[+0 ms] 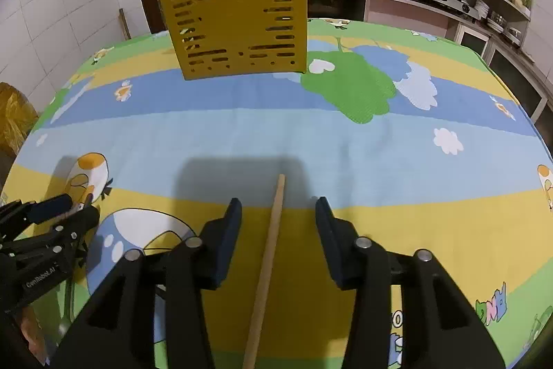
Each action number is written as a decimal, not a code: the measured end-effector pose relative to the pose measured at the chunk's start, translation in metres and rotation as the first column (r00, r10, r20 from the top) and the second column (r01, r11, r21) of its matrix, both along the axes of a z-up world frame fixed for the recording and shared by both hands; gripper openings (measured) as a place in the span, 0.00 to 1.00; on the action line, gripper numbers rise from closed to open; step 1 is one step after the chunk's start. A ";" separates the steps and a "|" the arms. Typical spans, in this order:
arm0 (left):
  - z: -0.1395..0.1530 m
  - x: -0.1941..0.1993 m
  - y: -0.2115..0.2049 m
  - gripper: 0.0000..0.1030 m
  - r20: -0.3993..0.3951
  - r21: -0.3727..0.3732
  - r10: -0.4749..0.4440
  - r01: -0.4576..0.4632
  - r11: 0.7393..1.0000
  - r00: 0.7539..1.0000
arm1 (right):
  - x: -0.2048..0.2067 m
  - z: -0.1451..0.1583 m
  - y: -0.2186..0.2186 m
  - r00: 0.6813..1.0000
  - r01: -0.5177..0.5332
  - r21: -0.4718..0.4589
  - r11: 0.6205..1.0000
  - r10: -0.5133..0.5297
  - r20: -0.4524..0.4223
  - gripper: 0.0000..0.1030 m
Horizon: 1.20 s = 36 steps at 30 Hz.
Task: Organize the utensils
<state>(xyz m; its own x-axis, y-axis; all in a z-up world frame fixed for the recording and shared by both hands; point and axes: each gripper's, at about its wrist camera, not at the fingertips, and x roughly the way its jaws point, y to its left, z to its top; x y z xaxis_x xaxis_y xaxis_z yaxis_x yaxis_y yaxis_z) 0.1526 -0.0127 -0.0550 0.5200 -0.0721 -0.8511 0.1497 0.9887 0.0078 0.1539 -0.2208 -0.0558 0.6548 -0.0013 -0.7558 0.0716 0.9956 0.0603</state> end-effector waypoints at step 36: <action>0.081 -0.018 0.017 0.08 0.256 -0.134 0.013 0.022 0.991 0.967 | -0.033 0.069 -0.016 0.946 0.058 0.061 0.996 -0.074 0.315 0.06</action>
<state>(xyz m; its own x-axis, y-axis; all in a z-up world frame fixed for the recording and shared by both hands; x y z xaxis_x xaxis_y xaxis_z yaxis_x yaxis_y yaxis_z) 0.1350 0.0047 0.0256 0.7186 -0.1793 -0.6719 0.1645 0.9826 -0.0863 0.1207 -0.2369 0.0137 0.8603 -0.0199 -0.5094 0.1058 0.9845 0.1402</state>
